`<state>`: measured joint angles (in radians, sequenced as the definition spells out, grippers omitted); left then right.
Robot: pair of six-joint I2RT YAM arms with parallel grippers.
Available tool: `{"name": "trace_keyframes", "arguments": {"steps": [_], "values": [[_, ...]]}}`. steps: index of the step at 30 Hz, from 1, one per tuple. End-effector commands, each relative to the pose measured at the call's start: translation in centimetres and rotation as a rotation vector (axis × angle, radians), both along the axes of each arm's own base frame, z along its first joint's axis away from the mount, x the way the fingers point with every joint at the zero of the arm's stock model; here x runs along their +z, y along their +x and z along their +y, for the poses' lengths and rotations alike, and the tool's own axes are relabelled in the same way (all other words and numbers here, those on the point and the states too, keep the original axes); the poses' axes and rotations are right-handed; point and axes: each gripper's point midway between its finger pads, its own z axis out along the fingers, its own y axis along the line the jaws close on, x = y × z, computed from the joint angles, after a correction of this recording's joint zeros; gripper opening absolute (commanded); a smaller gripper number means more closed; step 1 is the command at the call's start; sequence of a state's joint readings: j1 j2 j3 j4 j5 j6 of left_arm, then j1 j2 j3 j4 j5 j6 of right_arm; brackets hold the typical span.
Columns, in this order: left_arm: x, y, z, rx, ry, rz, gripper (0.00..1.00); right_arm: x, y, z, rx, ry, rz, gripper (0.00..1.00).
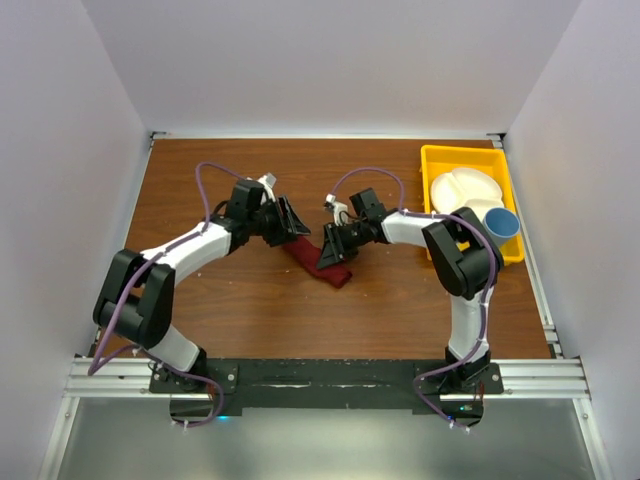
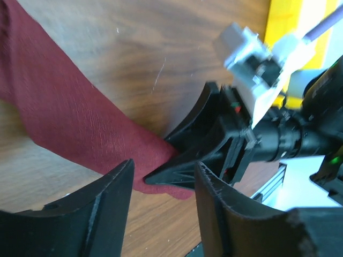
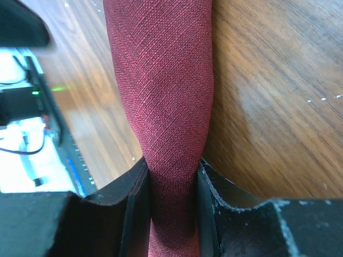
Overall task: Fold the napkin, place the utensils inside, and roll it up
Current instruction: Roll the napkin with the utensil
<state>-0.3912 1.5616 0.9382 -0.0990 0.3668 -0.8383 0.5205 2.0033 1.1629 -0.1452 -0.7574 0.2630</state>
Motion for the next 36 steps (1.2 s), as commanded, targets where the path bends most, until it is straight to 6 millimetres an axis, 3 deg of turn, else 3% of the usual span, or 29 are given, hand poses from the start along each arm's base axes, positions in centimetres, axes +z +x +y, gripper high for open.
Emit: {"name": "trace_keyframes", "arguments": {"steps": [1, 8, 12, 14, 16, 23, 32, 36], "values": [[-0.1, 0.4, -1.2, 0.01, -0.046, -0.023, 0.49, -0.6, 0.1, -0.4, -0.031, 0.052, 0.089, 0.0], [-0.9, 1.1, -1.9, 0.011, -0.097, -0.056, 0.43, -1.8, 0.6, -1.6, -0.061, 0.045, 0.145, 0.08], [-2.5, 1.7, -2.0, 0.016, -0.078, -0.033, 0.42, -2.0, 0.9, -2.2, -0.076, 0.002, 0.141, 0.18], [-2.8, 2.1, -2.0, 0.018, -0.07, -0.039, 0.42, -2.1, 1.2, -2.6, -0.086, -0.037, 0.123, 0.28], [-3.2, 2.5, -2.1, 0.014, -0.065, -0.042, 0.42, -1.7, 1.5, -3.0, -0.086, -0.062, 0.088, 0.39], [-4.7, 2.7, -2.3, 0.001, -0.046, -0.02, 0.41, 0.1, 2.8, -4.0, -0.085, -0.138, 0.0, 0.57], [-4.5, 2.9, -2.4, -0.001, -0.057, -0.02, 0.41, 2.7, 3.3, -4.9, -0.09, -0.247, -0.135, 0.69], [-4.3, 2.8, -2.5, -0.004, -0.059, -0.024, 0.41, 3.3, 2.4, -4.4, -0.071, -0.309, -0.199, 0.71]]}}
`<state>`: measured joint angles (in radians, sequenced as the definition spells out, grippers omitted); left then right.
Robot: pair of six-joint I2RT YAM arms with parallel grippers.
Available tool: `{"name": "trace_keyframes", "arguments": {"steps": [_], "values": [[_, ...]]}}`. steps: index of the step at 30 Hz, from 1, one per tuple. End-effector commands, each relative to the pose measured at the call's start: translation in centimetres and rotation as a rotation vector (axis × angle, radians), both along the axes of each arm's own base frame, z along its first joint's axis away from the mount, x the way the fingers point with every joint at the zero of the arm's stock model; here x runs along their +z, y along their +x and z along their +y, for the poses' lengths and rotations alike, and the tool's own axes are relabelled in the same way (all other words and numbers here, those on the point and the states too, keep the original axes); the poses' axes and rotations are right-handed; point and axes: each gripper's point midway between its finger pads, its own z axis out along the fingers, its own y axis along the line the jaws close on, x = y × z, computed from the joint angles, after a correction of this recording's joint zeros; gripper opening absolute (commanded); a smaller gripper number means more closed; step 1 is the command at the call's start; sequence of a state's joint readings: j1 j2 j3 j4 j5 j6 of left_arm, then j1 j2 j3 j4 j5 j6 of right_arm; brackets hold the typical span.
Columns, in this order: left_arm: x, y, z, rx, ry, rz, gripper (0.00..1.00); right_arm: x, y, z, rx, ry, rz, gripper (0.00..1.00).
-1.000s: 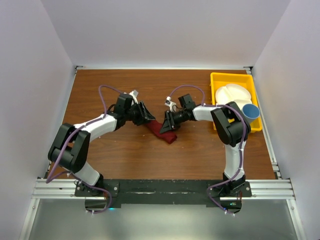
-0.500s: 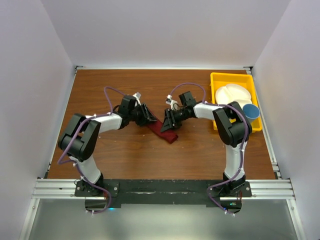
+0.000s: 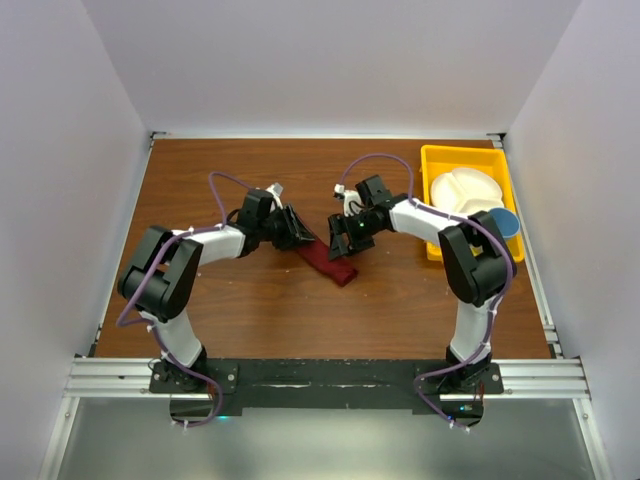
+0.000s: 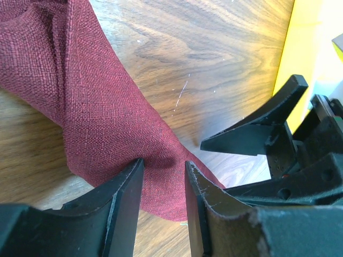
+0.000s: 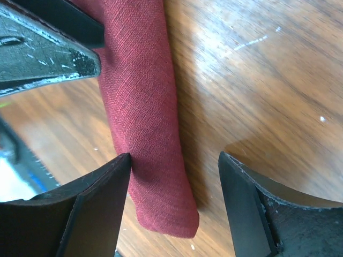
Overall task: Fold the napkin, place the utensils inside, and roll it up
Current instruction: Roll the napkin with the utensil
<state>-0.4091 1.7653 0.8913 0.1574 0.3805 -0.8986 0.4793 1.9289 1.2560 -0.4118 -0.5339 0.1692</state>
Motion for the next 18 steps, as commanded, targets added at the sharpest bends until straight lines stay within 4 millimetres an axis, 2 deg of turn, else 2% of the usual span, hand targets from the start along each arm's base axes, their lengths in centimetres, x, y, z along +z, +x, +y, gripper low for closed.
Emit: {"name": "trace_keyframes", "arguments": {"steps": [1, 4, 7, 10, 11, 14, 18], "values": [[1.4, 1.3, -0.6, -0.011, -0.019, -0.059, 0.41, 1.8, -0.1, -0.1, 0.019, -0.12, -0.134, 0.71], [1.3, 1.2, -0.6, -0.01, -0.018, -0.055, 0.41, 2.1, -0.6, 0.6, 0.023, -0.133, -0.168, 0.7], [1.5, 1.3, -0.7, -0.01, -0.022, -0.057, 0.41, 1.7, -0.4, 0.7, 0.014, -0.157, -0.178, 0.67], [1.7, 1.4, -0.8, -0.012, -0.024, -0.062, 0.41, 0.9, -0.5, 0.8, 0.015, -0.157, -0.165, 0.59], [1.8, 1.4, -0.8, -0.014, -0.023, -0.065, 0.41, 0.6, -0.5, 0.8, 0.013, -0.16, -0.159, 0.5], [2.7, 1.7, -0.8, -0.019, -0.023, -0.088, 0.41, 0.0, -0.4, 0.6, -0.003, -0.153, -0.142, 0.38], [4.9, 2.8, -0.9, -0.021, -0.013, -0.148, 0.42, -0.7, 0.0, -0.6, -0.035, -0.158, -0.119, 0.33]]}}
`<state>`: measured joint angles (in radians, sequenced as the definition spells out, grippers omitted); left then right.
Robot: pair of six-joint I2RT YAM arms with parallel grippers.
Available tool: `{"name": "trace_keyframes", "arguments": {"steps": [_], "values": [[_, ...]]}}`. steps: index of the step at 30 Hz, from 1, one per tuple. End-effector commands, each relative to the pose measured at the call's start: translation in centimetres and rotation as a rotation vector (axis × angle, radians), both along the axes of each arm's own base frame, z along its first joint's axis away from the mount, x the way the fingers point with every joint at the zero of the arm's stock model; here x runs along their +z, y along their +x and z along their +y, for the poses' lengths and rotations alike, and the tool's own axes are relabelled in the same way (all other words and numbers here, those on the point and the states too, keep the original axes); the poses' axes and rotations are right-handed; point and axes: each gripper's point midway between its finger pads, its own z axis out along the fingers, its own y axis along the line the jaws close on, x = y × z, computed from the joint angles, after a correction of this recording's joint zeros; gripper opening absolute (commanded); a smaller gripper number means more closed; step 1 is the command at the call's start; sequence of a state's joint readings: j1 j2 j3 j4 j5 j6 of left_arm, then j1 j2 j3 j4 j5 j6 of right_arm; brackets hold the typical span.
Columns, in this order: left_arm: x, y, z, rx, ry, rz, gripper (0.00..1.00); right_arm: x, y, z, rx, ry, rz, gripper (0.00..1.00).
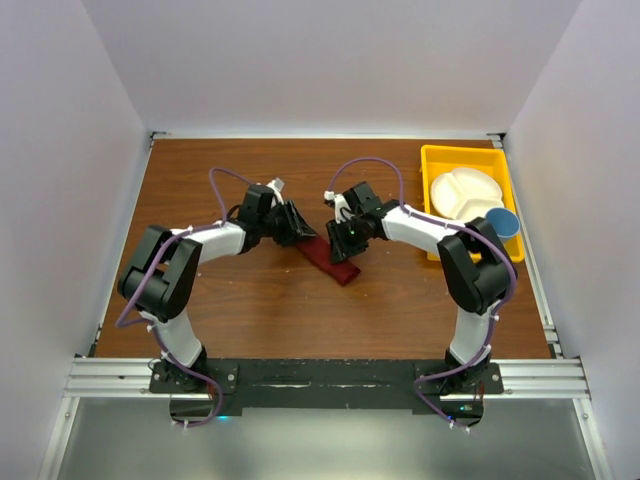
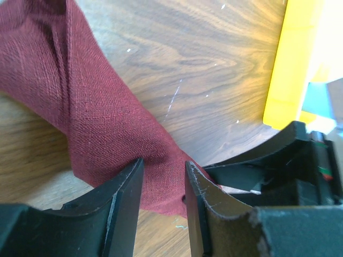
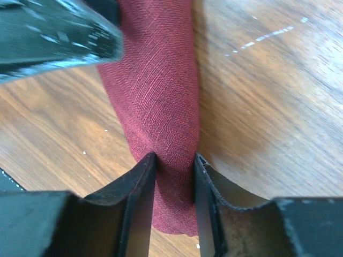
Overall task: Fold the napkin, place the utensils inside, and roll it up
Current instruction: Roll the napkin with the utensil
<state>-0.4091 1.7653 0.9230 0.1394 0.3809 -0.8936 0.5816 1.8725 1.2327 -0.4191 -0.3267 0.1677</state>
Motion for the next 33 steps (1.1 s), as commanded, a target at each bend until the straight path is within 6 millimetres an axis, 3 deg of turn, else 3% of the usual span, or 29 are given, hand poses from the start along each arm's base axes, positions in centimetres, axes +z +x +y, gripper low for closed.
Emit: {"name": "trace_keyframes", "arguments": {"steps": [1, 7, 11, 14, 19, 22, 26, 33], "values": [[4.5, 2.4, -0.7, -0.018, -0.008, -0.141, 0.42, -1.1, 0.9, -1.2, -0.044, -0.015, 0.003, 0.33], [5.9, 3.6, -0.9, -0.018, -0.008, -0.171, 0.43, -1.5, 1.5, -1.5, -0.051, -0.01, 0.013, 0.33], [4.4, 3.7, -0.7, -0.016, -0.003, -0.135, 0.43, -1.5, 1.7, -1.8, -0.037, -0.009, 0.02, 0.38], [2.8, 3.7, -0.1, -0.004, 0.009, -0.11, 0.43, -0.9, 1.7, -1.6, -0.01, 0.004, 0.018, 0.47], [0.3, 4.0, 1.2, 0.019, 0.02, -0.071, 0.42, 1.0, 2.3, -1.4, 0.001, -0.018, -0.051, 0.64], [0.2, 3.9, 1.4, 0.027, 0.007, -0.071, 0.42, 2.4, 3.0, -1.1, 0.018, -0.065, -0.128, 0.7], [1.2, 3.9, 1.3, 0.021, -0.012, -0.087, 0.42, 4.0, 3.8, 0.8, 0.064, -0.129, -0.246, 0.8], [4.2, 4.1, 2.3, 0.051, -0.062, -0.121, 0.43, 4.4, 4.0, 3.1, 0.104, -0.238, -0.35, 0.81]]}}
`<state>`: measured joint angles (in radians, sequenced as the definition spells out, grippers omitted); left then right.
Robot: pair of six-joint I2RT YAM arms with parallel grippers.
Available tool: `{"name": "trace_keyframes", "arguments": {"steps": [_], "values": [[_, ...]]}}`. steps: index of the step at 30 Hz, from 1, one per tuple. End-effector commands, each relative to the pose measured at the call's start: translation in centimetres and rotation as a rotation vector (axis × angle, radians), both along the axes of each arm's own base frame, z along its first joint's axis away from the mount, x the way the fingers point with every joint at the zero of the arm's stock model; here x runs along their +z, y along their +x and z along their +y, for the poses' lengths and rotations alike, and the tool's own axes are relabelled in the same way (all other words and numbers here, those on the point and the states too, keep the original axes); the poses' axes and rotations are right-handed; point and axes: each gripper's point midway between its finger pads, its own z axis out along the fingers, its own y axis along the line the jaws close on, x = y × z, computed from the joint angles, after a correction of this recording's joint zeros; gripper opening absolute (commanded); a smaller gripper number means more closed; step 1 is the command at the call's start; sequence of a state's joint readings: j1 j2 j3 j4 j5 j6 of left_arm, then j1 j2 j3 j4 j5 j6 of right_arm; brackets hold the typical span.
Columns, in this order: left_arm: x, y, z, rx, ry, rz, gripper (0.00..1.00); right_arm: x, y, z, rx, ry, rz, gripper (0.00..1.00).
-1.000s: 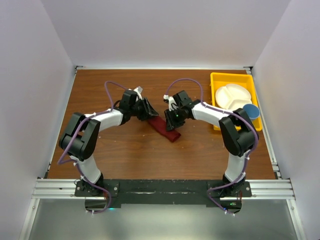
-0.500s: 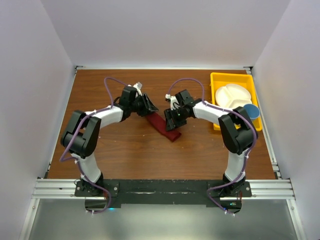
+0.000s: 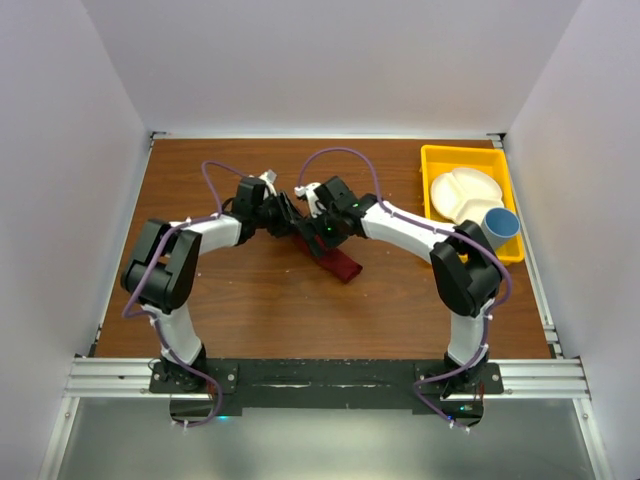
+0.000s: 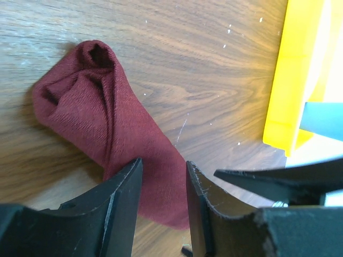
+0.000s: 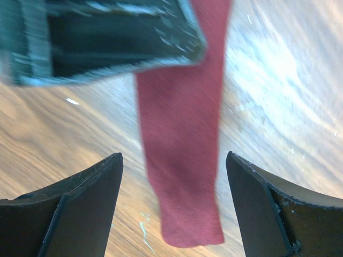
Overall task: Fold the napkin, place the utensils inside, and roll it up
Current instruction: Roll the napkin with the utensil
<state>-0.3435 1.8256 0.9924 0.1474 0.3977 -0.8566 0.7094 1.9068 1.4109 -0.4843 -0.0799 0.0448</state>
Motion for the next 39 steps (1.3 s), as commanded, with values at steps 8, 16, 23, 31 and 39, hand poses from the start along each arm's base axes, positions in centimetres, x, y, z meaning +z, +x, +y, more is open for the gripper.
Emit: {"name": "trace_keyframes", "arguments": {"steps": [8, 16, 23, 31, 39], "values": [[6.5, 1.1, 3.5, 0.099, -0.094, -0.112, 0.44, 0.2, 0.0, 0.5, 0.08, -0.156, -0.137, 0.79], [7.8, 0.9, 7.4, 0.252, -0.099, -0.116, 0.47, -1.3, -1.3, 0.3, 0.11, -0.22, -0.158, 0.8], [8.3, 0.5, 8.6, 0.273, -0.11, -0.118, 0.48, -2.3, -1.5, -0.6, 0.111, -0.268, -0.171, 0.78], [8.4, -0.7, 9.7, 0.281, -0.122, -0.118, 0.48, -3.7, -0.7, -0.9, 0.09, -0.31, -0.19, 0.62], [8.8, -1.8, 8.9, 0.214, -0.17, -0.117, 0.49, -3.5, -2.2, 0.9, 0.131, -0.199, -0.12, 0.29]]}}
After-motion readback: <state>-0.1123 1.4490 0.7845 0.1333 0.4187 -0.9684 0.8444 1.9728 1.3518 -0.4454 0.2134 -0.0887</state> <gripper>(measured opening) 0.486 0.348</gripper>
